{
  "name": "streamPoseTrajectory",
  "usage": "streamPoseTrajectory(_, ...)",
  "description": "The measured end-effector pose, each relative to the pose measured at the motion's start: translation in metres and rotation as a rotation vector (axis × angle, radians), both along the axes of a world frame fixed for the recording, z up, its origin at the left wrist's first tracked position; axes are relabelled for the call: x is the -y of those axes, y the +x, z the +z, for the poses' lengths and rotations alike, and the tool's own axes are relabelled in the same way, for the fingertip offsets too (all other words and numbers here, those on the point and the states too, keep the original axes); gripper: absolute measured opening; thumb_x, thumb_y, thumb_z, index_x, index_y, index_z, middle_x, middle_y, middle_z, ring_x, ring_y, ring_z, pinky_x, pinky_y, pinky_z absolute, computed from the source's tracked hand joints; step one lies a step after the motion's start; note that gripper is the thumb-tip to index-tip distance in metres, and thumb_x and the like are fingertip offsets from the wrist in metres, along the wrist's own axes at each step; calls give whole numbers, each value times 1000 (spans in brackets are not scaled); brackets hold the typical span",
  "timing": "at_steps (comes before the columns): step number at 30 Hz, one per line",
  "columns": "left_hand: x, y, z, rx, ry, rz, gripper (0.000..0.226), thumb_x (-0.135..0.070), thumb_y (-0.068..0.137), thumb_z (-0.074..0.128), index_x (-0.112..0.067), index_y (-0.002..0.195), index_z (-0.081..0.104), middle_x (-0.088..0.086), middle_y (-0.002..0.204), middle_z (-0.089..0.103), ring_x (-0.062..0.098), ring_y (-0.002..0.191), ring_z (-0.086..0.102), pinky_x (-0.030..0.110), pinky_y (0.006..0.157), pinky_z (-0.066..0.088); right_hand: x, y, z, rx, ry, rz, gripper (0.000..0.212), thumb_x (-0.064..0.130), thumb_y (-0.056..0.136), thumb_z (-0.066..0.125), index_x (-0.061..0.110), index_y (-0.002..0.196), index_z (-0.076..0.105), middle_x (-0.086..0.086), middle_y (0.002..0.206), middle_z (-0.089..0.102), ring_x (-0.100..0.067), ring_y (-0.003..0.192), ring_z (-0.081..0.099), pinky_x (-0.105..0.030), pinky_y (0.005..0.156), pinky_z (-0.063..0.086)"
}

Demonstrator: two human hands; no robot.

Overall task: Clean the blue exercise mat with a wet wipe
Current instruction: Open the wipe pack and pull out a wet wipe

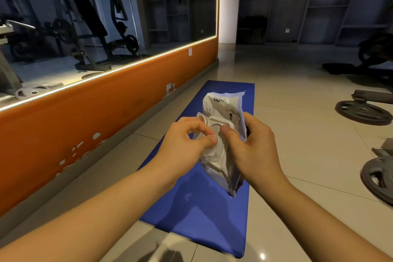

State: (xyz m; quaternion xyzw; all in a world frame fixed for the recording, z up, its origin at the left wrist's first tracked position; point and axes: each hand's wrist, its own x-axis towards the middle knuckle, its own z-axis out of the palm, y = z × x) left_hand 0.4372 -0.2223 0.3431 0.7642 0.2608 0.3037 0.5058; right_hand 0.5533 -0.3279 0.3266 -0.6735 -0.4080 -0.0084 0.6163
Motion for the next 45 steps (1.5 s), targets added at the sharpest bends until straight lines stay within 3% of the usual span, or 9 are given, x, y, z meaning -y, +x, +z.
streamPoseTrajectory(5,-10,-8,7,70,-276,-292,19,2,86,72,-14,77,74,-9,139,64,11,132,57,45,115,42,3,14,4,-146,58,-12,6,15,96,66,15,100,71,0,88,73,-21,83,69,-47,75,58)
streamPoseTrajectory(9,-20,-12,10,108,-424,-411,6,-4,82,69,-7,83,63,-3,136,67,15,129,60,49,116,40,4,14,5,-198,72,-3,7,17,97,66,13,100,71,-3,89,74,-23,85,69,-50,77,59)
streamPoseTrajectory(15,-13,-11,11,-116,99,-163,22,-37,78,85,-23,93,75,-17,132,64,-11,122,55,30,109,44,1,5,2,-57,-11,-32,6,19,95,67,15,99,69,1,87,71,-20,82,66,-45,73,56)
streamPoseTrajectory(19,-5,-6,3,-148,268,-78,4,-27,85,81,-28,85,77,-15,136,58,-3,126,52,29,104,43,1,2,1,-9,-30,-31,6,21,96,66,17,101,69,6,87,71,-13,82,65,-33,68,54)
streamPoseTrajectory(24,-6,-7,7,-20,-144,-154,9,-9,88,76,-15,82,78,-11,135,65,6,128,58,30,105,47,0,7,1,-54,14,-28,11,19,98,64,15,106,69,4,92,72,-11,85,66,-27,70,55)
streamPoseTrajectory(29,-13,-10,16,80,-376,-233,5,-12,84,72,-12,88,67,3,123,73,26,121,65,59,110,45,0,7,-4,-92,-13,-35,8,19,98,62,16,104,68,3,91,70,-14,84,65,-32,71,54)
streamPoseTrajectory(33,-16,-11,18,83,-374,-232,8,-17,84,70,-13,90,66,3,122,73,32,123,63,64,110,43,-1,4,-5,-117,-11,-25,6,20,97,64,18,101,68,4,90,70,-15,85,65,-33,72,55)
streamPoseTrajectory(38,-14,-11,16,81,-358,-192,7,-14,97,63,-14,91,65,5,119,74,35,118,64,59,105,49,-2,0,-5,-224,-47,50,19,18,84,75,20,102,68,3,92,72,-21,87,69,-48,78,60)
streamPoseTrajectory(45,-17,-10,17,113,-354,-74,10,-15,103,57,-13,95,64,14,115,73,37,109,69,59,94,56,-3,10,-7,-446,-14,94,34,9,81,76,18,112,68,2,102,76,-20,95,73,-46,85,61)
